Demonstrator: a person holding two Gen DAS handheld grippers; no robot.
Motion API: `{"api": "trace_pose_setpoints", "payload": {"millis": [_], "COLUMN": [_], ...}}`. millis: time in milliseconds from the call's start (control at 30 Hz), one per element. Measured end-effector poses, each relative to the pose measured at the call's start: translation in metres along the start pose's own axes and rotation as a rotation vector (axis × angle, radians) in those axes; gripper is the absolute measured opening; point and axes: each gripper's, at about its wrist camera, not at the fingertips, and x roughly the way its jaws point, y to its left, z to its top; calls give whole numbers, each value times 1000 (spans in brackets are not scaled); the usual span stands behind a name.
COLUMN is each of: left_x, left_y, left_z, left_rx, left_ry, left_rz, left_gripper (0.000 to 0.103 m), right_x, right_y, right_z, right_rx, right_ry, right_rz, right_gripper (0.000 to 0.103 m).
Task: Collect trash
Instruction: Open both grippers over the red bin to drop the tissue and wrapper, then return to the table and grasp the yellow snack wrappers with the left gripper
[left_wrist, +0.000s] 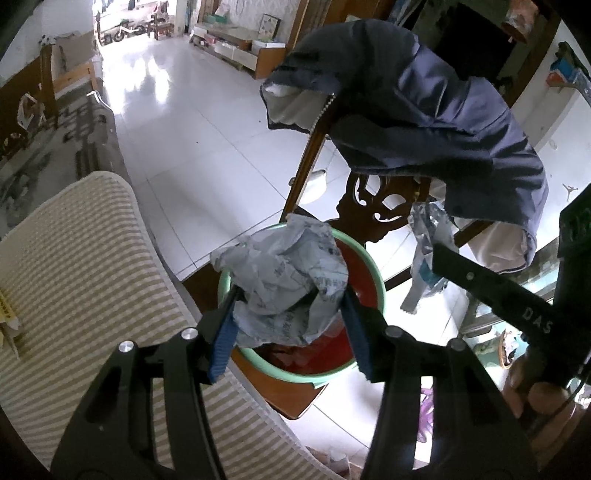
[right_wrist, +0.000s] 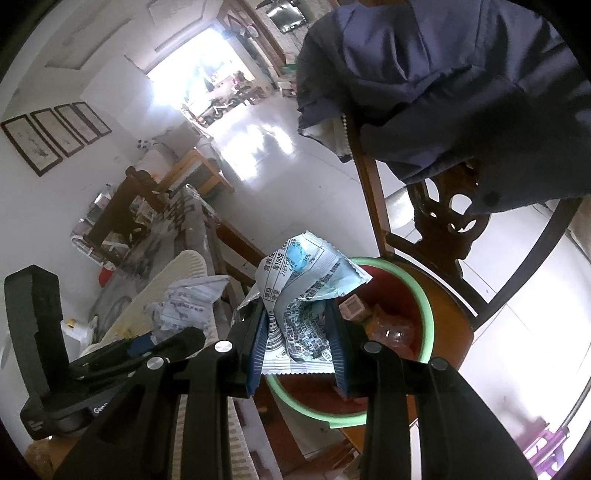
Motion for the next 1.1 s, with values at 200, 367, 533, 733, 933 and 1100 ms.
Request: {"api": "trace_pose_setpoints", "payload": {"millis": [200, 367, 533, 733, 933, 1100], "left_x": [1, -7, -15, -27, -56, -90], "left_y": [5, 11, 24, 49, 116, 214], "left_z": [0, -1, -4, -11, -21, -42], "left_rx": [-9, -16, -44, -97, -224, -421], "left_ry": [-3, -22, -36, -60, -123, -168], "left_rz": [-1, 1, 16, 55, 188, 369], "left_gripper": [67, 72, 73, 74, 74, 74], "right_x": [3, 10, 15, 21, 29, 41], "right_y": [-1, -5, -4, 6, 24, 50], "right_z": [0, 3, 6, 4, -2, -14], "right_rx": [3, 22, 36, 32, 11, -13], "right_ry": [0, -8, -13, -4, 25, 67], "right_rz": [-1, -8, -18, -2, 30, 59], "right_gripper": [33, 51, 63, 66, 66, 67]}}
